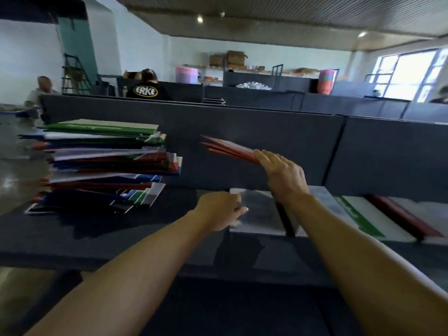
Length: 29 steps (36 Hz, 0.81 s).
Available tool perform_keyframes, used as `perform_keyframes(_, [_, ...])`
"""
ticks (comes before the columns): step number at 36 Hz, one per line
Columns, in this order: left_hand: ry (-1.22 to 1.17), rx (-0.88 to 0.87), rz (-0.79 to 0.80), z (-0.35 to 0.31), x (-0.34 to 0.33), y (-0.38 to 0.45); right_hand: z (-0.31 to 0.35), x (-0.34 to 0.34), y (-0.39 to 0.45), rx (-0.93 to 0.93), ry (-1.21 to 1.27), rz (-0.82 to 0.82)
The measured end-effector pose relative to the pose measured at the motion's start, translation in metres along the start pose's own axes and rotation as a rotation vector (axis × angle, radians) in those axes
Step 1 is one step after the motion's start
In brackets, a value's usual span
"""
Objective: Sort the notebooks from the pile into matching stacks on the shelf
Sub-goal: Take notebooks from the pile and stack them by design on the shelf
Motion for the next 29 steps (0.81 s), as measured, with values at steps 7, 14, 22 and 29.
perform_keyframes(7, [-0.04, -0.128, 0.1, -0.05, -0.032, 0.017, -0.047, 0.026, -0.055, -0.09, -0.137, -0.023])
perform_keyframes(14, [-0.061, -0.265, 0.126, -0.116, -0.062, 0.028, -0.102, 0.06, -0.112, -0.148, -0.276, -0.062])
perform_keyframes(22, [-0.066, -0.371, 0.118, -0.2, -0.09, 0.038, -0.17, 0.096, -0.162, -0.239, -0.387, 0.01])
perform_keyframes(29, [-0.207, -0.312, 0.119, -0.27, -0.116, 0.048, -0.224, 0.121, -0.195, -0.212, -0.39, 0.056])
Point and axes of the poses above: each hand's wrist, its own y-axis towards the middle knuckle, its own x-axis out of the back of the hand, z = x × y, the point moved 5 cm from there along y, towards the middle knuckle, and after that the axes turned 9 degrees about -y, right-handed, at the moved point
